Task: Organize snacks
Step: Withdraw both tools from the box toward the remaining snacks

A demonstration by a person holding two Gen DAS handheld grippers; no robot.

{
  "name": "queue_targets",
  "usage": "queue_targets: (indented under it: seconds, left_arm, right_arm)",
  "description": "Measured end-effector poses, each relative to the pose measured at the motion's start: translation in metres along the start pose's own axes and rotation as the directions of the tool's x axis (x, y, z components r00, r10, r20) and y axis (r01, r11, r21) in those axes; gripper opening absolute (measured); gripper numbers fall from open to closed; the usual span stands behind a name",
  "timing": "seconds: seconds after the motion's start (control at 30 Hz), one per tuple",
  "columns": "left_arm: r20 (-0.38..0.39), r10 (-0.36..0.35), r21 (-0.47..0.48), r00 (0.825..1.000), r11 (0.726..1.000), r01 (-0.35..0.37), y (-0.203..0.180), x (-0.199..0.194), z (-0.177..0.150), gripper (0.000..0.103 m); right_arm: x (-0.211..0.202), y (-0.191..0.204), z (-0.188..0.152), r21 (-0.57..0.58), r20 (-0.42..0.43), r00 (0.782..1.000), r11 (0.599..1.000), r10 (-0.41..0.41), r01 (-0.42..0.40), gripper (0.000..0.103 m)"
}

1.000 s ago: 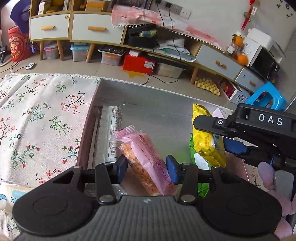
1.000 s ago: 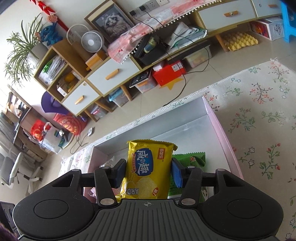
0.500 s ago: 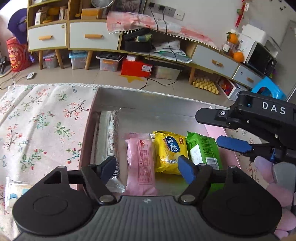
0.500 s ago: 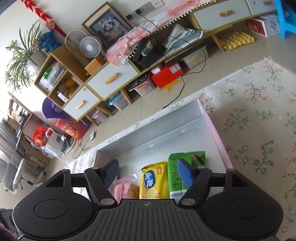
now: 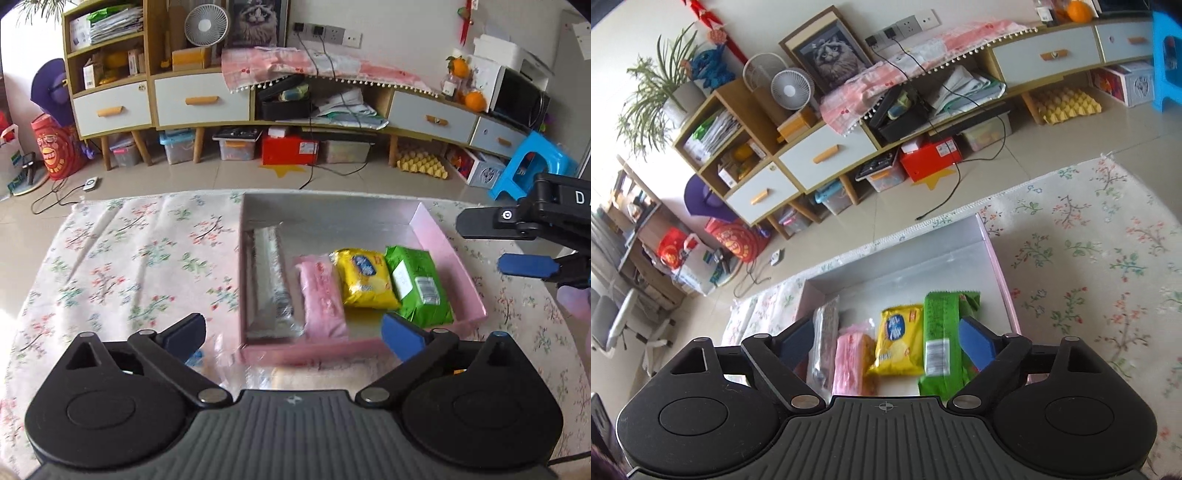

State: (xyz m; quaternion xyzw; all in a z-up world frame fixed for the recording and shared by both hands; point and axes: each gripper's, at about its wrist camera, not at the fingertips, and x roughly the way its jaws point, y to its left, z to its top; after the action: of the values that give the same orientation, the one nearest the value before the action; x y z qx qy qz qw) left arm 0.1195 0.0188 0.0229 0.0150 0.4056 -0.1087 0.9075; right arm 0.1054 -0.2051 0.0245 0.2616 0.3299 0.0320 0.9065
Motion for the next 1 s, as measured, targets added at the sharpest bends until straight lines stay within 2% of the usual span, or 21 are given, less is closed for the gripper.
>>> queue_targets:
  seconds: [0.13, 0.23, 0.4, 0.6, 0.9, 1.0]
  left_arm:
    - [-0.061, 0.029, -0.009, 0.998, 1.000, -0.030, 0.008, -0.011, -0.010, 0.102]
    - [-0.090, 0.035, -0.037, 0.995, 0.999, -0.038, 0.017, -0.020, -0.019, 0.102]
    - [-0.126, 0.003, -0.074, 0.992, 0.997, -0.013, 0.028, -0.032, -0.039, 0.103]
    - [-0.161, -0.021, -0.075, 0.987, 0.997, 0.009, 0.037, -0.035, -0.060, 0.103]
    - [-0.219, -0.106, -0.008, 0.970, 0.994, 0.107, 0.044, -0.037, -0.106, 0.103]
    - [-0.239, -0.131, 0.016, 0.962, 0.990, 0.139, 0.047, -0.036, -0.122, 0.103]
  right_arm:
    - [-0.009, 0.011, -0.014, -0.063, -0.043, 0.997, 0.996, -0.067, 0.065, 0.091]
    - [-0.012, 0.017, -0.026, -0.100, -0.082, 0.992, 0.991, -0.092, 0.084, 0.091]
    - [-0.017, 0.022, -0.050, -0.145, -0.156, 0.979, 0.983, -0.134, 0.112, 0.091]
    - [-0.015, 0.020, -0.083, -0.200, -0.218, 0.961, 0.972, -0.169, 0.125, 0.092]
    - [-0.004, 0.025, -0.127, -0.313, -0.320, 0.923, 0.943, -0.213, 0.109, 0.092]
    - [0.001, 0.025, -0.141, -0.316, -0.360, 0.905, 0.942, -0.228, 0.111, 0.092]
